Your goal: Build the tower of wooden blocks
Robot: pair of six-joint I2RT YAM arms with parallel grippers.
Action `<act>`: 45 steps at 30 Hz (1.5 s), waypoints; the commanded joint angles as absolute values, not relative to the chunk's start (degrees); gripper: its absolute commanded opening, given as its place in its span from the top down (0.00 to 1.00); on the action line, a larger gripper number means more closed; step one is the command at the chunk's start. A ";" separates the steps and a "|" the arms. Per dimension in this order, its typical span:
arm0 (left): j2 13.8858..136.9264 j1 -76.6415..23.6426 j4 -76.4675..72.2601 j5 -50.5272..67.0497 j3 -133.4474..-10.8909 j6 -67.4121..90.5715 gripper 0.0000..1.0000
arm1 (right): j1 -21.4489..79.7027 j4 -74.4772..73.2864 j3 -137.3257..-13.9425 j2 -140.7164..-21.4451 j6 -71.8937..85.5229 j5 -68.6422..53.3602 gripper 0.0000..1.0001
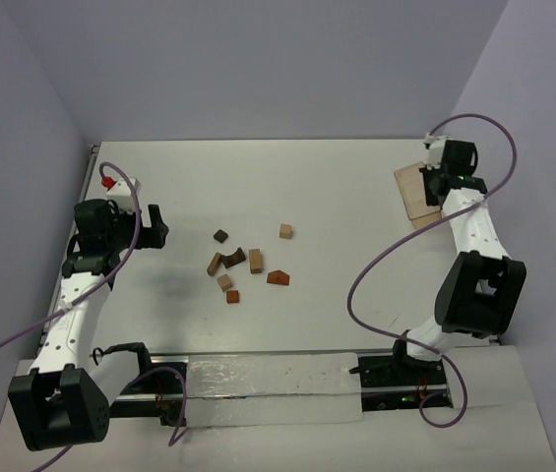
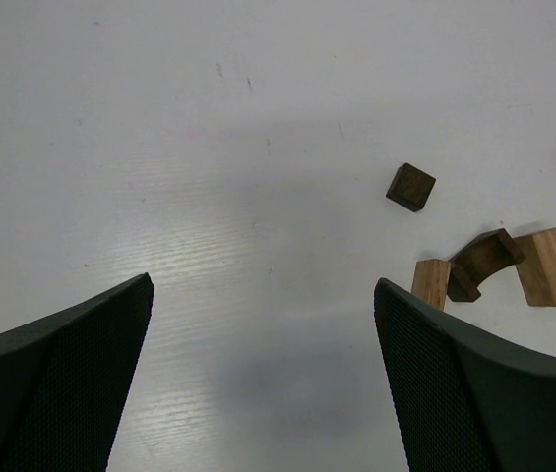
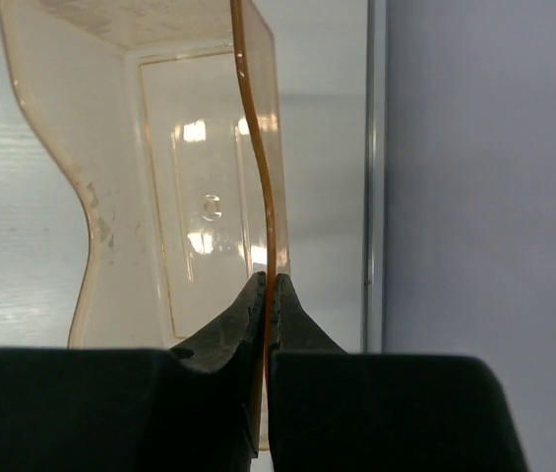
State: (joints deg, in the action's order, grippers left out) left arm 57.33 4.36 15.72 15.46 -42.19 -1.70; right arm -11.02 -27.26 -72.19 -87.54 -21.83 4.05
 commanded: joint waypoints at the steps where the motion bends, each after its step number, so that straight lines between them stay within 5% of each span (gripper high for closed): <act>1: 56.18 4.83 11.33 21.11 -41.20 -2.76 0.01 | -19.24 -29.97 -71.77 -89.83 -22.74 -9.02 1.00; 23: 60.03 4.83 4.13 26.85 -39.29 -3.97 0.01 | -32.18 -30.76 -71.00 -105.03 -27.97 -17.32 0.97; 26: 60.12 4.83 4.05 28.74 -39.20 -5.28 0.01 | -32.43 -30.76 -70.23 -104.67 -28.65 -17.76 0.71; 29: 60.29 4.83 4.78 29.54 -39.32 -6.45 0.01 | -32.43 -31.80 -70.50 -103.20 -28.86 -18.38 0.34; 34: 60.46 4.76 7.29 30.95 -40.46 -8.65 0.01 | -32.42 -35.84 -73.81 -98.97 -29.10 -20.63 0.02; 45: 61.77 0.99 14.97 34.16 -44.95 -17.54 0.01 | -24.17 -43.97 -81.18 -83.84 -27.26 -26.62 0.00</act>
State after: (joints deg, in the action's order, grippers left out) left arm 60.67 3.57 12.02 31.03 -40.83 -12.12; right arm -29.38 -40.33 -77.82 -91.18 -28.29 -22.59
